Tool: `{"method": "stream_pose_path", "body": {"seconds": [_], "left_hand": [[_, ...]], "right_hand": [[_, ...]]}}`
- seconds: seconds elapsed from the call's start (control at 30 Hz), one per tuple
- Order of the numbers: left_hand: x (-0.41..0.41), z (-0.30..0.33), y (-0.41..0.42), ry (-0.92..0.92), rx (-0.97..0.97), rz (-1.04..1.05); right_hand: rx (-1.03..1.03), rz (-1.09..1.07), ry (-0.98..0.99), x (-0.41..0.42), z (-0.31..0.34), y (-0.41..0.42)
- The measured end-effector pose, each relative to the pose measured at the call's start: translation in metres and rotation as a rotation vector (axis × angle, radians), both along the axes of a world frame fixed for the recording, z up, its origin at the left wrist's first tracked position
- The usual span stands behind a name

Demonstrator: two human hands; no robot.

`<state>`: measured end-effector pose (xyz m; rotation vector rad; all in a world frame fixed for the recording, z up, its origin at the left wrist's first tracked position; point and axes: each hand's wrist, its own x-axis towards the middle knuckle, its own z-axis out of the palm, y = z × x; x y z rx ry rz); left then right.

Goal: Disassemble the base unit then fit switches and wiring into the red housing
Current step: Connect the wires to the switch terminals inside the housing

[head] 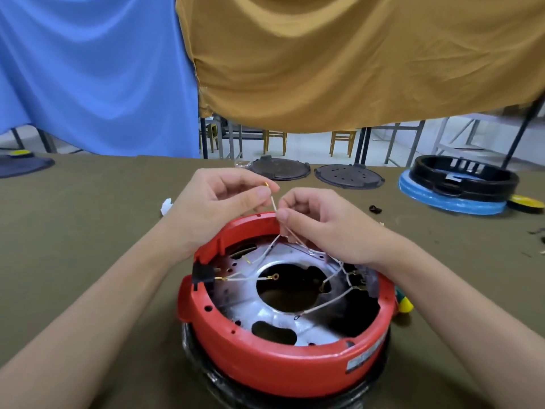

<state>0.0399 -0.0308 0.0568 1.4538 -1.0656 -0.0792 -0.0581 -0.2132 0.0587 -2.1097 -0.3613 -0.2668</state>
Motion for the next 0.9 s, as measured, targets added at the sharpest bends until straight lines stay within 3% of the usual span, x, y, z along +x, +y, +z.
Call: {"method": "stream_pose_path", "body": {"seconds": [0.37,0.5,0.63,0.9], "left_hand": [[0.004,0.002,0.003,-0.017,0.022,0.102],[0.015,-0.002,0.005,-0.022,0.214,0.258],[0.018,-0.006,0.006,0.054,0.523,0.215],[0.017,-0.004,0.007,0.034,0.536,0.257]], "right_hand": [[0.253,0.03,-0.1,-0.005,0.004,-0.003],[0.24,0.017,-0.09,-0.005,0.003,-0.004],[0.244,0.025,-0.056,-0.006,0.004,-0.005],[0.217,0.057,-0.038,-0.01,0.006,-0.004]]}}
